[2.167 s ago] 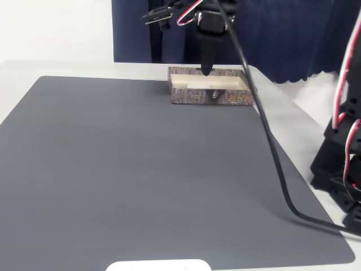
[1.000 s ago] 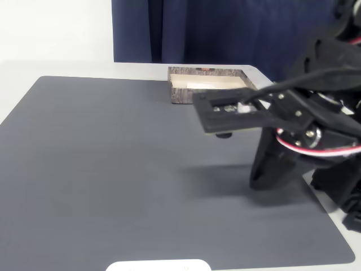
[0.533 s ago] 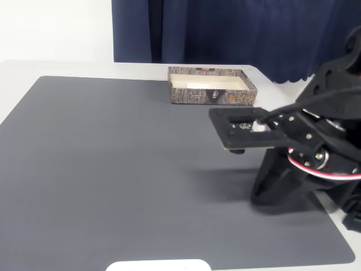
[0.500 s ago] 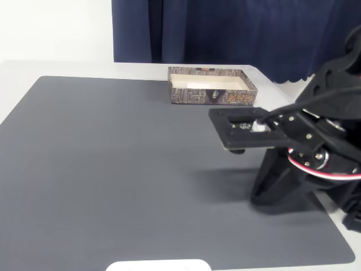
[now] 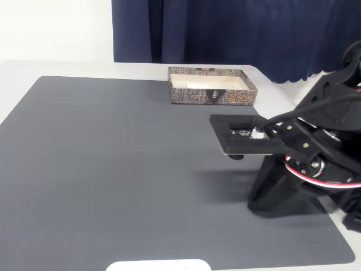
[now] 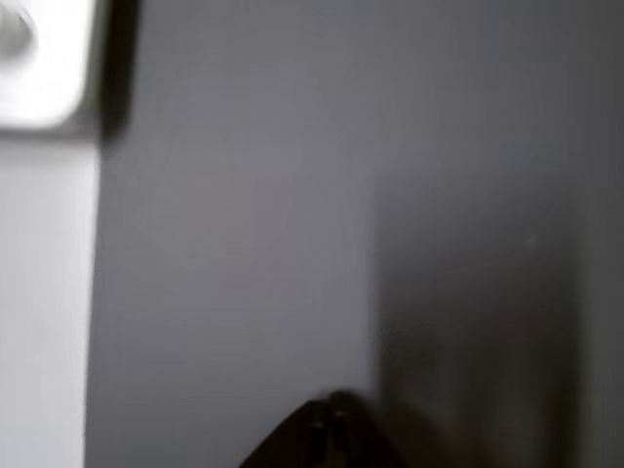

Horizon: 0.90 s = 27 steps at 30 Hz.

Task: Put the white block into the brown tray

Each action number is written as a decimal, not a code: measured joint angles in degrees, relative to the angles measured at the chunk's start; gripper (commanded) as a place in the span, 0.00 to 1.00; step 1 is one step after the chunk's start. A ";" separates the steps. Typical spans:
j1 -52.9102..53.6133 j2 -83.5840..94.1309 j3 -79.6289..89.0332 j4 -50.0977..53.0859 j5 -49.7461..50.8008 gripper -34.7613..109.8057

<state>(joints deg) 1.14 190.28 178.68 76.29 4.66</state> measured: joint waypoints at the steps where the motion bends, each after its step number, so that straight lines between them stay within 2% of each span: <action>1: 0.00 0.00 0.00 1.32 -0.26 0.24; 8: 0.53 0.18 0.00 2.55 -11.16 0.24; 15: 1.14 0.18 0.00 2.55 -13.01 0.24; 21: 1.14 0.18 0.00 2.55 -10.99 0.24; 27: 2.02 0.18 0.00 2.64 0.00 0.24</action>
<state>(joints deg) 3.16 190.46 178.68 78.93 4.66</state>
